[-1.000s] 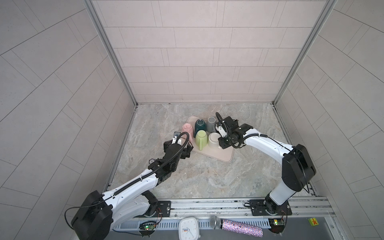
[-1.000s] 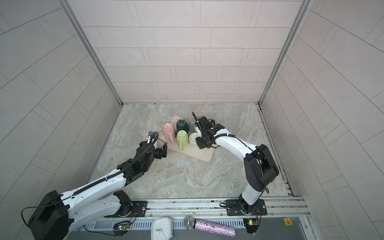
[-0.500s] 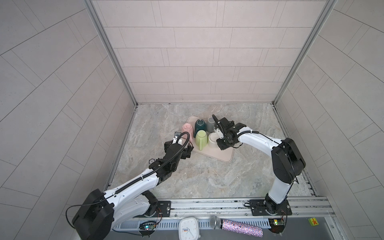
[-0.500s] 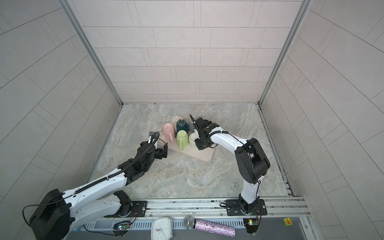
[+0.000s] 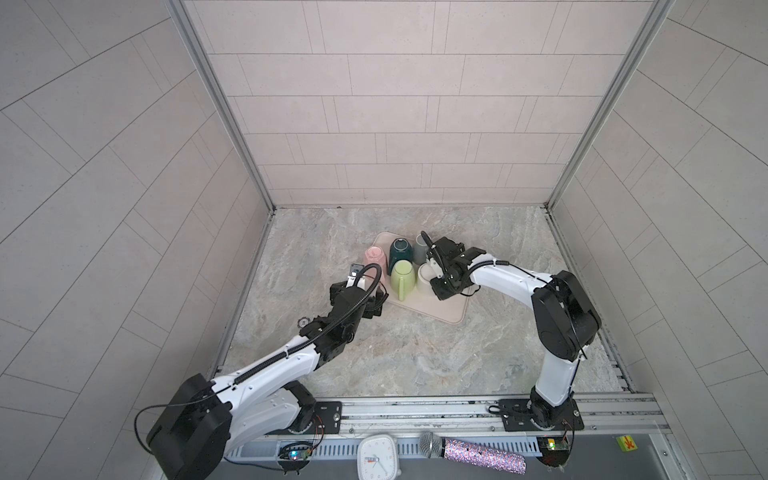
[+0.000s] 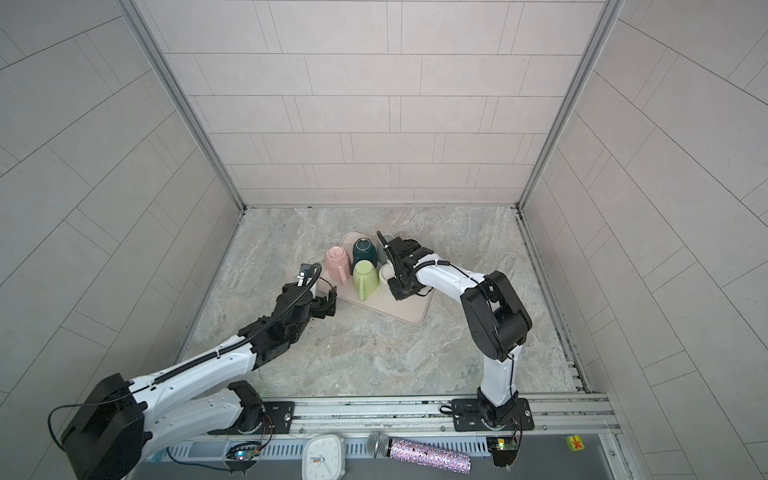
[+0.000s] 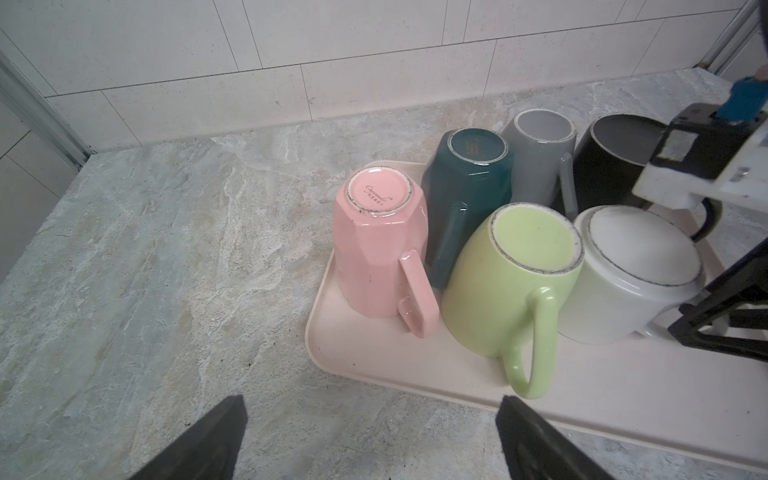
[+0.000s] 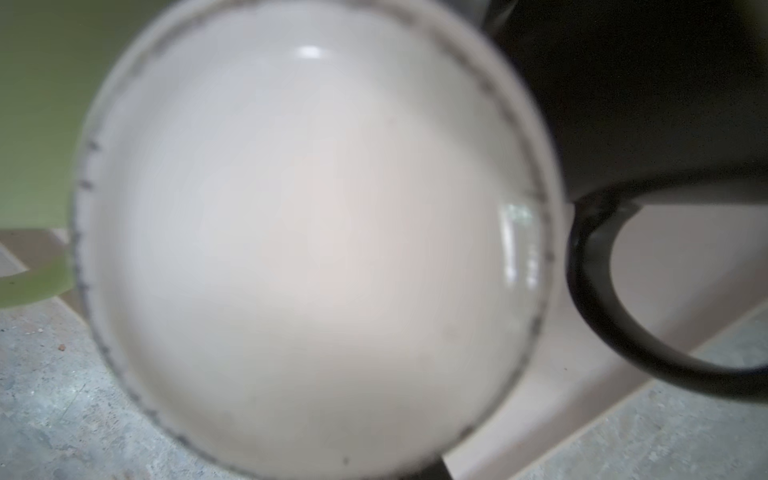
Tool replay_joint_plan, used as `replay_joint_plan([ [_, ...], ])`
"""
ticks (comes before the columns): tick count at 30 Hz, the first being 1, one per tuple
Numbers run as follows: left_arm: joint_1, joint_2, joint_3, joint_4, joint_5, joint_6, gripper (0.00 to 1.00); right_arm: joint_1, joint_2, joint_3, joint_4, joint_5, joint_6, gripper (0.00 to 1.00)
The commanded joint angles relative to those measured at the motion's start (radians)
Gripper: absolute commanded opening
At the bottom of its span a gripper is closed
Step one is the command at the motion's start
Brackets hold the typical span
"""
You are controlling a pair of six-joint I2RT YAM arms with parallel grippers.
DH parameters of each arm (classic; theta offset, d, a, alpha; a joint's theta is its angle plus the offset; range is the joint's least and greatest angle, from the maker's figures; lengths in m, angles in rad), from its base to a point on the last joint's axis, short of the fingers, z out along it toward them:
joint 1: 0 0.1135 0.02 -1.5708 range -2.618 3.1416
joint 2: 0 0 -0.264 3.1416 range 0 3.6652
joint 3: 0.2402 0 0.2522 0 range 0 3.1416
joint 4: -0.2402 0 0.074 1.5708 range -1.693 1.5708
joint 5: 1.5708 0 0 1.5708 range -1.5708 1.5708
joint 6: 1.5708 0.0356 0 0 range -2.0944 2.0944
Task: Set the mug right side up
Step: 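Close the right gripper on the white mug's base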
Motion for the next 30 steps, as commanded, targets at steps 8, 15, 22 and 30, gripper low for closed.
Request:
replay_joint_plan([
  [8, -0.002, 0.018, -0.018, 0.043, 0.023, -0.004, 1.0, 0.001, 0.002, 0.027, -0.012, -0.006, 0.028, 0.21],
  [15, -0.001, 0.019, -0.017, 0.041, 0.03, -0.006, 1.0, 0.002, -0.007, 0.044, -0.009, 0.013, 0.039, 0.21],
  [22, -0.001, 0.02, -0.017, 0.039, 0.03, -0.009, 1.0, 0.001, -0.023, 0.056, -0.029, 0.008, 0.049, 0.26],
  [30, -0.001, 0.024, -0.015, 0.041, 0.038, -0.013, 1.0, 0.0, -0.011, 0.072, -0.038, 0.029, 0.058, 0.24],
])
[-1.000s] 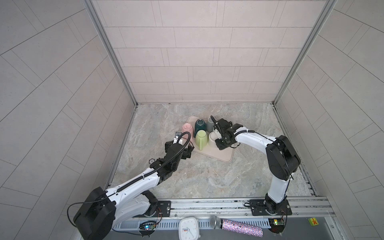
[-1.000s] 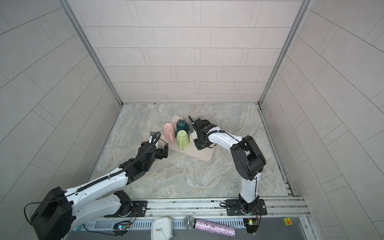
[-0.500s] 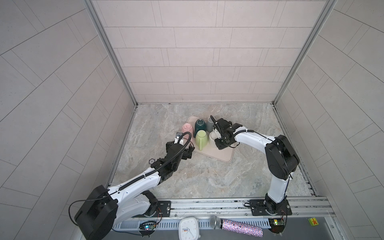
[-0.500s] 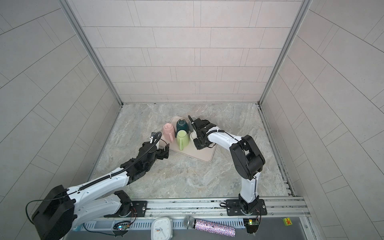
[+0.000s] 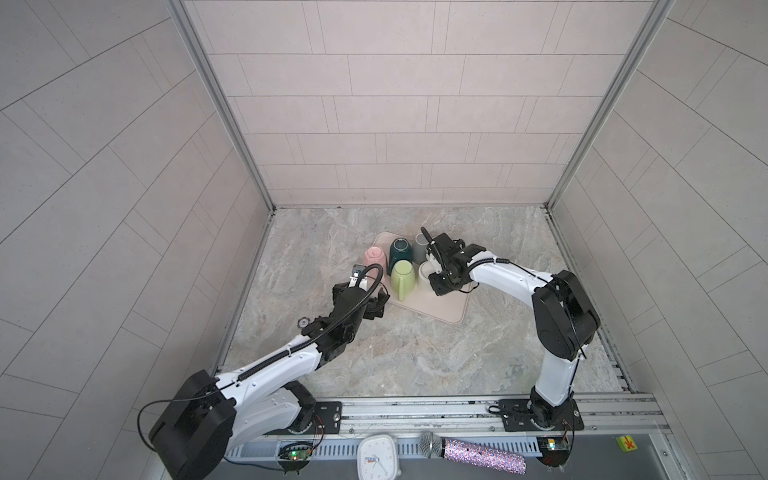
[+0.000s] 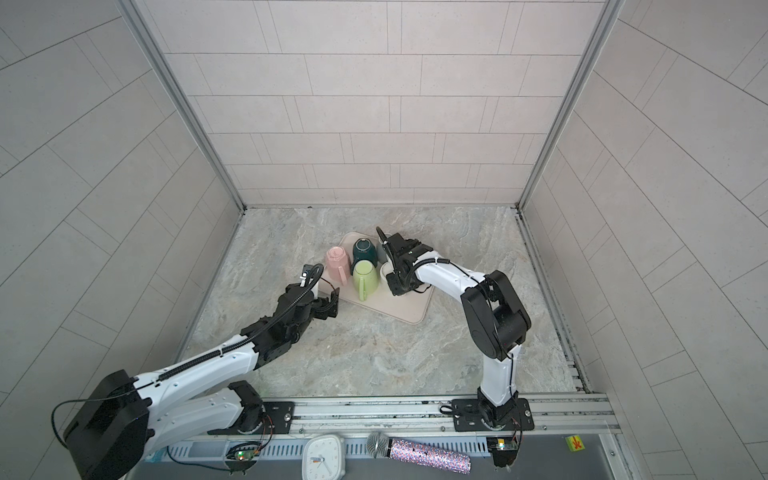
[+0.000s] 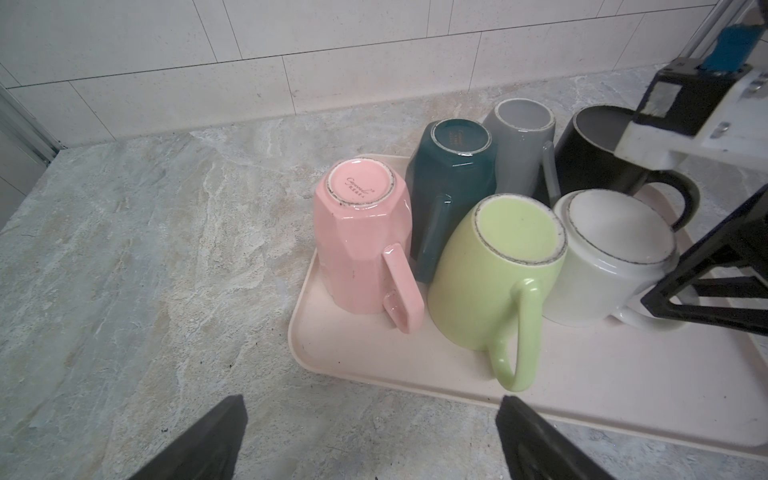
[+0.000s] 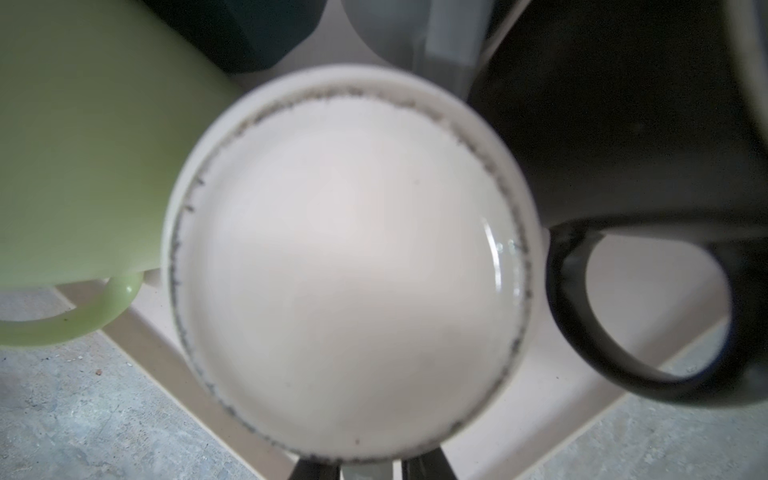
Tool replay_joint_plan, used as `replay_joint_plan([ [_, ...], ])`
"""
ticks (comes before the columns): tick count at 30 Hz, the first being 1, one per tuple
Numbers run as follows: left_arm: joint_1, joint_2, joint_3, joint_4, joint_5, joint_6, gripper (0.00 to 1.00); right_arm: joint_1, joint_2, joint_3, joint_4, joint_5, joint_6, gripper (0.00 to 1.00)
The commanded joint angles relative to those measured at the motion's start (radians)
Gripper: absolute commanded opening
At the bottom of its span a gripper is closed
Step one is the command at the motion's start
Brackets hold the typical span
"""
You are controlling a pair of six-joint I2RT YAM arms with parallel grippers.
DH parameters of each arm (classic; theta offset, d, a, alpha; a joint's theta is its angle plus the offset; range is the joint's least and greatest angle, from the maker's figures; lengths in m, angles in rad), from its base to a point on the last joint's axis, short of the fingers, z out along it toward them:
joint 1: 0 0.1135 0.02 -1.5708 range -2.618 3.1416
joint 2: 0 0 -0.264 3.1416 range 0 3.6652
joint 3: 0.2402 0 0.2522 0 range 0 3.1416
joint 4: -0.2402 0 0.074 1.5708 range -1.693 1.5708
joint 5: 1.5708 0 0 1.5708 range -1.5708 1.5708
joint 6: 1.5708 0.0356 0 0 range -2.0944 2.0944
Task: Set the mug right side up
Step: 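Close the right gripper on the white mug's base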
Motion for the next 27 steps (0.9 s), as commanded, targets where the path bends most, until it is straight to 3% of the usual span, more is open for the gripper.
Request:
replay_joint_plan([
  [1, -0.002, 0.001, -0.011, 0.021, -0.001, -0.011, 1.0, 0.0, -0.008, 0.027, -0.027, 0.03, 0.013, 0.24],
  [11, -0.002, 0.003, -0.012, 0.024, 0.005, -0.009, 1.0, 0.0, 0.011, 0.03, -0.029, 0.079, 0.011, 0.15],
  [19, -0.002, 0.006, -0.012, 0.029, 0.016, -0.013, 1.0, 0.0, 0.036, 0.059, -0.071, 0.109, 0.006, 0.0],
  [27, -0.003, 0.009, -0.012, 0.033, 0.028, -0.014, 1.0, 0.002, 0.005, 0.056, -0.066, 0.088, 0.009, 0.0],
])
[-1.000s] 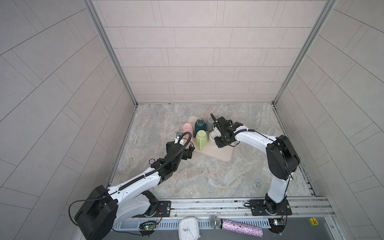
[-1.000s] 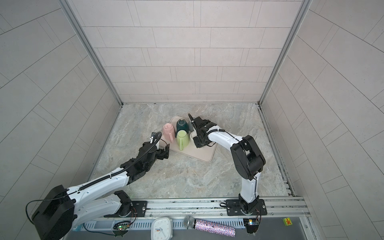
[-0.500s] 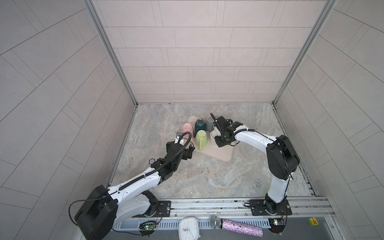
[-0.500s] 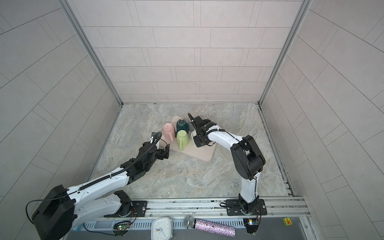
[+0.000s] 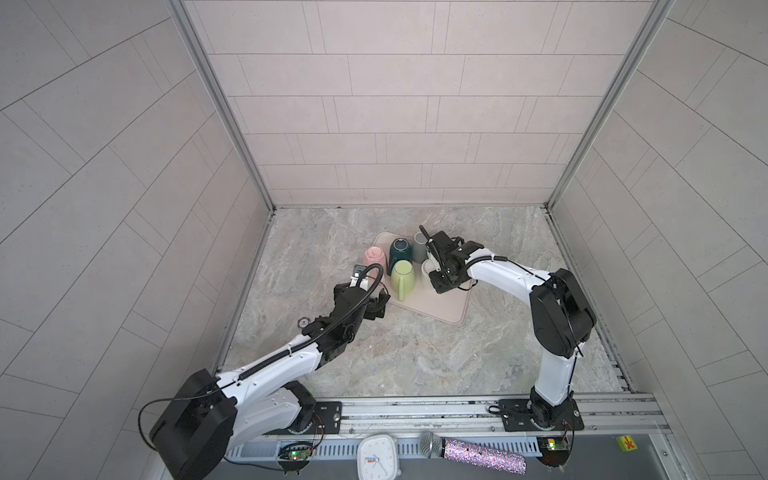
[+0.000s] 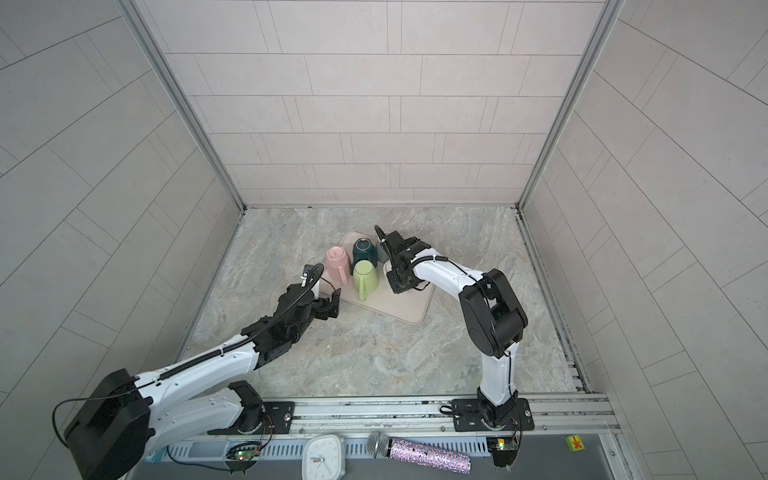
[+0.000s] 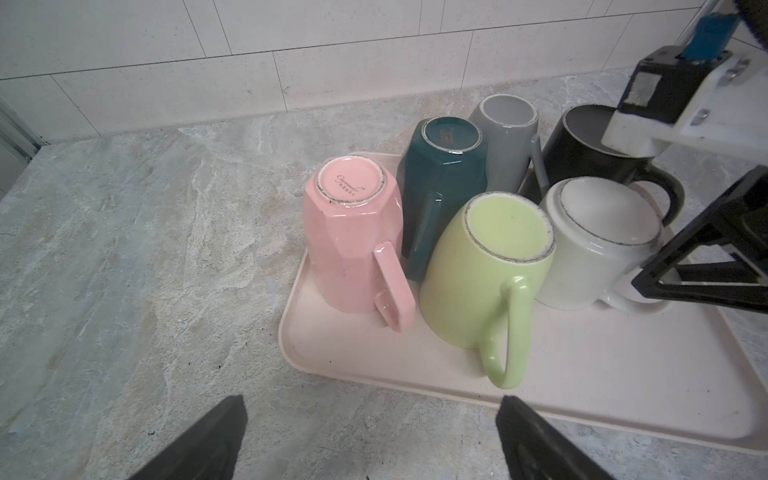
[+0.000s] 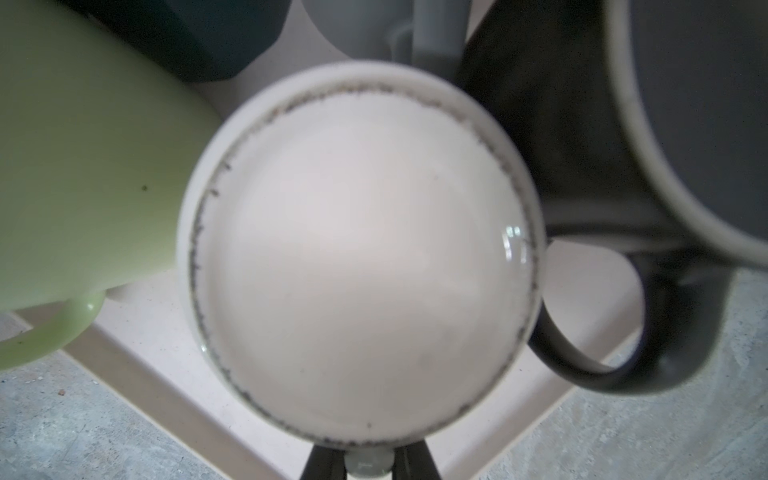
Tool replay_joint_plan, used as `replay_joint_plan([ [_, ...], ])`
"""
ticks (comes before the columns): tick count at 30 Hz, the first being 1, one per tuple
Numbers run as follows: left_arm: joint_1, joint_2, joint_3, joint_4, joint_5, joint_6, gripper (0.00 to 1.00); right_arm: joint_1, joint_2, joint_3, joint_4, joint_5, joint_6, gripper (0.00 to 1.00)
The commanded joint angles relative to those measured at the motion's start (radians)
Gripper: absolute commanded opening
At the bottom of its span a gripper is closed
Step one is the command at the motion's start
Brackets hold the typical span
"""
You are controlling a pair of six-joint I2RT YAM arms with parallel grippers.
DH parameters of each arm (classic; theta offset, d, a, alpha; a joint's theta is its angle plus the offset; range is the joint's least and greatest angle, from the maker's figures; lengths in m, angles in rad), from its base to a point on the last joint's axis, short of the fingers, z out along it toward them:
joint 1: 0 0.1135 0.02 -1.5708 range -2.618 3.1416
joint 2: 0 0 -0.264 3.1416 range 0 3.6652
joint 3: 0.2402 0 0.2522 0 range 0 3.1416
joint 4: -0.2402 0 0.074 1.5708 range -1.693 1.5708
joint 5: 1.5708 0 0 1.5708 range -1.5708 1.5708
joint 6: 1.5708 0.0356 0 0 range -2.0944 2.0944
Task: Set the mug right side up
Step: 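Close the right gripper on the white mug's base, then lift the white mug and tilt it toward the left gripper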
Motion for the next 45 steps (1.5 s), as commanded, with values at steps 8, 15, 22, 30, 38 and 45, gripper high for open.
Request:
replay_joint_plan([
  [8, -0.002, -0.001, -0.012, 0.027, 0.011, -0.008, 1.0, 0.001, -0.158, -0.084, 0.077, -0.065, 0.006, 0.0],
  [15, -0.001, -0.002, -0.014, 0.03, 0.013, -0.01, 1.0, 0.001, -0.283, -0.196, 0.17, -0.129, 0.033, 0.0],
  [22, -0.001, 0.001, -0.015, 0.035, 0.017, -0.01, 1.0, -0.008, -0.391, -0.276, 0.231, -0.164, 0.068, 0.0],
  [30, -0.002, 0.031, 0.018, 0.004, 0.049, -0.016, 1.0, -0.023, -0.532, -0.414, 0.401, -0.21, 0.128, 0.0],
  [38, -0.001, 0.024, 0.082, -0.022, 0.19, -0.083, 1.0, -0.051, -0.729, -0.609, 0.64, -0.205, 0.203, 0.0],
  [45, -0.001, -0.005, 0.107, -0.008, 0.38, -0.178, 0.98, -0.085, -0.807, -0.698, 0.766, -0.266, 0.26, 0.0],
])
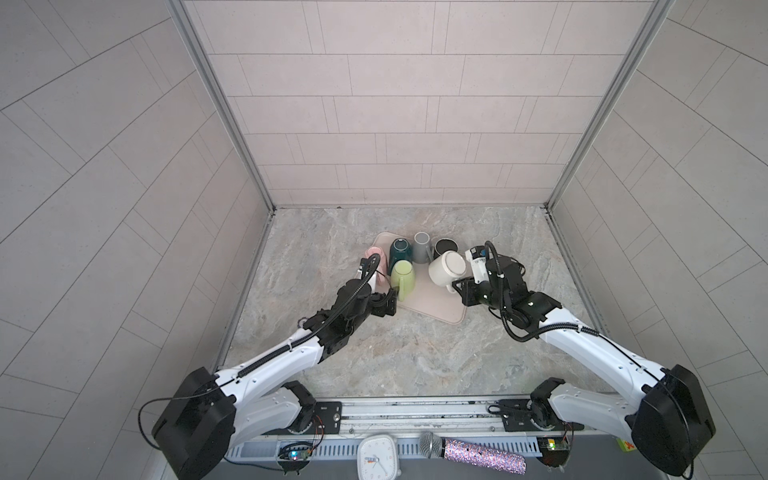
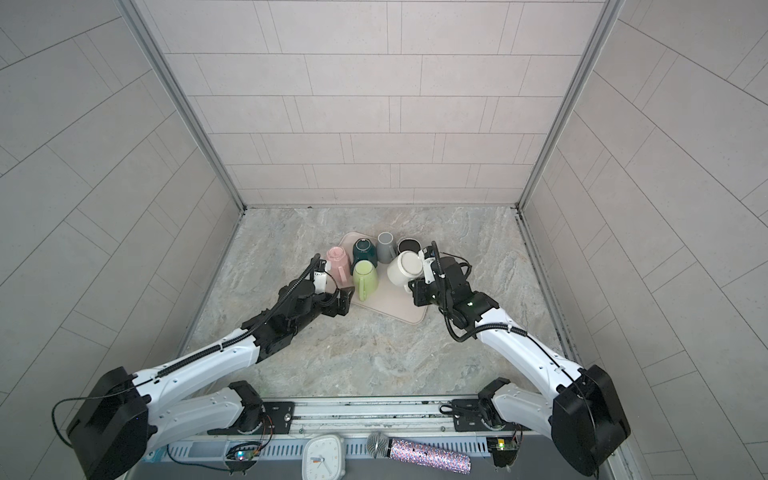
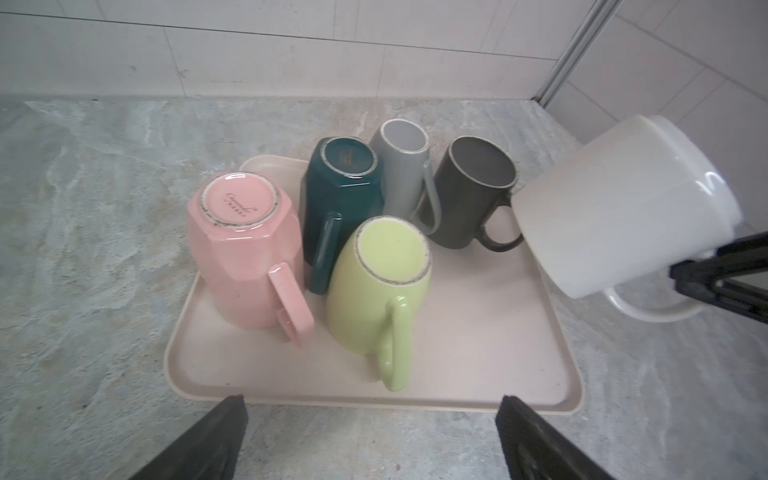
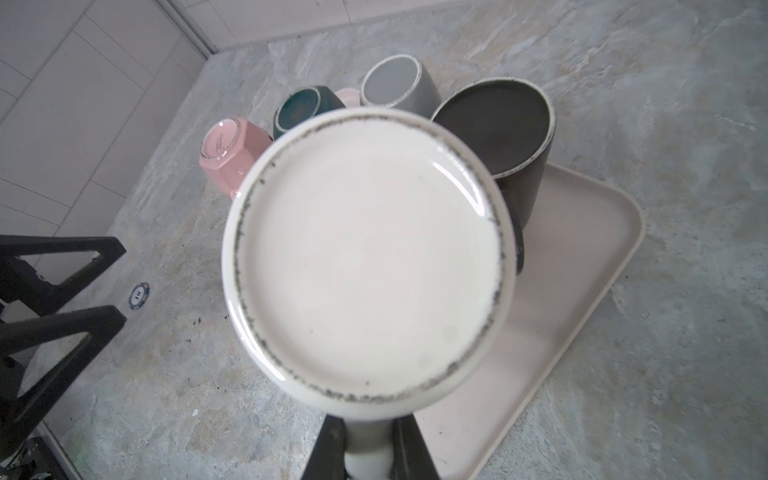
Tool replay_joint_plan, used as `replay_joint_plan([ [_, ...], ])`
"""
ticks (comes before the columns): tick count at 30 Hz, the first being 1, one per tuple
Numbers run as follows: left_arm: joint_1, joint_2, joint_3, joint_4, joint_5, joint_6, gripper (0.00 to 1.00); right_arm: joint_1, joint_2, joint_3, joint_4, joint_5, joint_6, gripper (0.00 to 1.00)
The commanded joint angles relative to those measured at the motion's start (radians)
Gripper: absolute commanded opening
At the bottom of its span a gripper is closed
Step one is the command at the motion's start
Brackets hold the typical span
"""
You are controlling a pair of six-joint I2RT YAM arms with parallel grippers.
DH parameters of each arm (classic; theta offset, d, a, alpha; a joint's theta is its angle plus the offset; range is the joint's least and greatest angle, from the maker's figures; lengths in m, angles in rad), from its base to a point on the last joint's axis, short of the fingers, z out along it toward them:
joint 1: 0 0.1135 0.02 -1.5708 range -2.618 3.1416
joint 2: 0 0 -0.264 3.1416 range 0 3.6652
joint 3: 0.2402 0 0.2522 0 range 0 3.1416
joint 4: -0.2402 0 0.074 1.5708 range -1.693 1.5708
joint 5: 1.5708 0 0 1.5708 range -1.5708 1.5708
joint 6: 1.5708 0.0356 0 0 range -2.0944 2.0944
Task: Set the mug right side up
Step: 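Lift the white mug and tilt it toward the left gripper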
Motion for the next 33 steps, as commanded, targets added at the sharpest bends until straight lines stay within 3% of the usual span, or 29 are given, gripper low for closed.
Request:
replay_joint_plan([
  [1, -0.002, -0.018, 0.017, 0.03, 0.141, -0.085, 0.98, -0.014, -0.058, -0.038, 0.214, -0.053, 0.061, 0.0],
  [18, -0.004, 0.121, 0.0, 0.421, 0.37, -0.295, 0.92, -0.027, -0.173, -0.096, 0.382, -0.148, 0.146, 0.0],
  [33, -0.031, 0.24, 0.073, 0.59, 0.471, -0.367, 0.84, -0.03, -0.227, -0.169, 0.507, -0.21, 0.219, 0.0],
])
